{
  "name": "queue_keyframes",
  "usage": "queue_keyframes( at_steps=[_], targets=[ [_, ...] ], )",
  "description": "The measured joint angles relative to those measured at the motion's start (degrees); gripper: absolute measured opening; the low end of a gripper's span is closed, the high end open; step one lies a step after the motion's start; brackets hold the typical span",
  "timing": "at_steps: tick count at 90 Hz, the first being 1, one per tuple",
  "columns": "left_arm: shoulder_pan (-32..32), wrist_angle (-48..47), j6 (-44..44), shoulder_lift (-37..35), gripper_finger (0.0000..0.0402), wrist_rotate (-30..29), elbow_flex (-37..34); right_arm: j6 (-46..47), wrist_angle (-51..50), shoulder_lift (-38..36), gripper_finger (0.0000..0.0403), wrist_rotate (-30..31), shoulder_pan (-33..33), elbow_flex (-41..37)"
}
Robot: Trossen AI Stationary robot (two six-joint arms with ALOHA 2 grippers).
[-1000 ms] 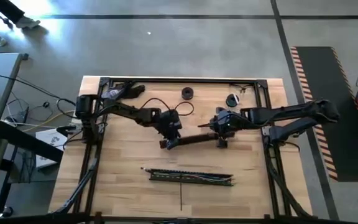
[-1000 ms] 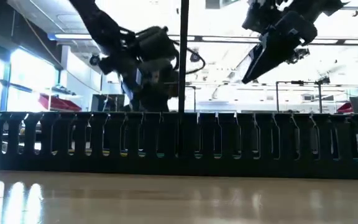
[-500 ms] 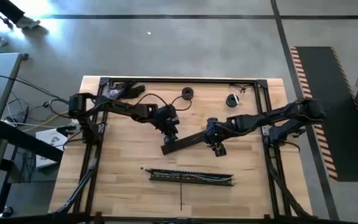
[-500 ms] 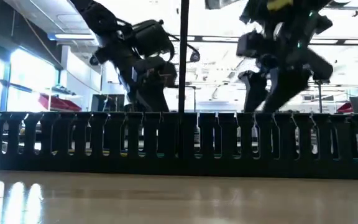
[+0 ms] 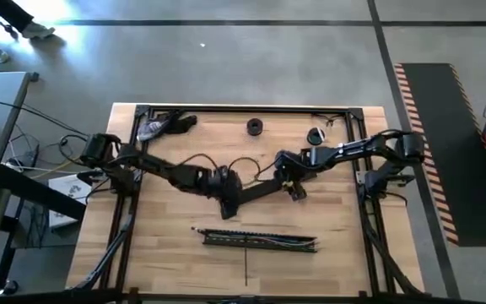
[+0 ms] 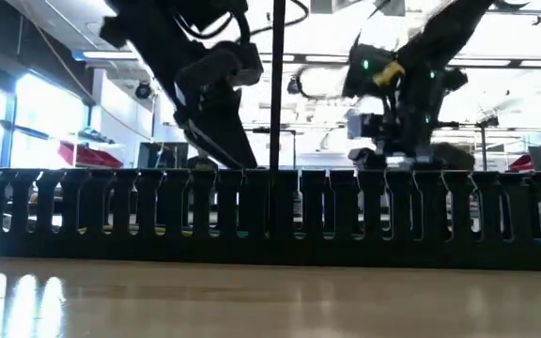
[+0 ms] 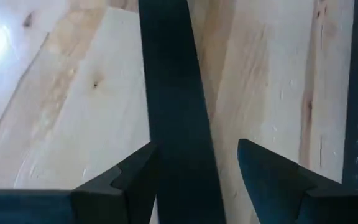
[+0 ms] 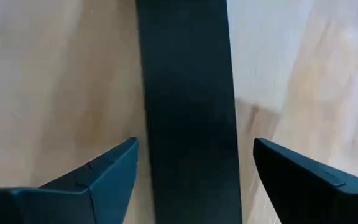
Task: Ziptie cables
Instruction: Close the black cable duct
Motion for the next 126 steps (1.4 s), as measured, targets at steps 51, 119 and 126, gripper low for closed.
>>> queue_keyframes(
  at_steps=[51, 119, 126],
  targets=[
    [-4.07, 0.64, -1.09, 0.22, 0.0196, -10.27, 0.00, 27.01, 11.16, -2.19, 0.0246, 0.72, 3.77, -5.49],
    [-6.02, 2.04, -3.79, -0.29, 0.0196, -12.99, -0.02, 15.31, 47.28, -4.44, 0.0278, -5.73, 3.94, -20.92],
    [-6.00, 2.14, -3.75, -0.29, 0.0196, -12.98, -0.02, 13.88, 49.12, -2.41, 0.0278, -6.11, 4.02, -21.22]
  ],
)
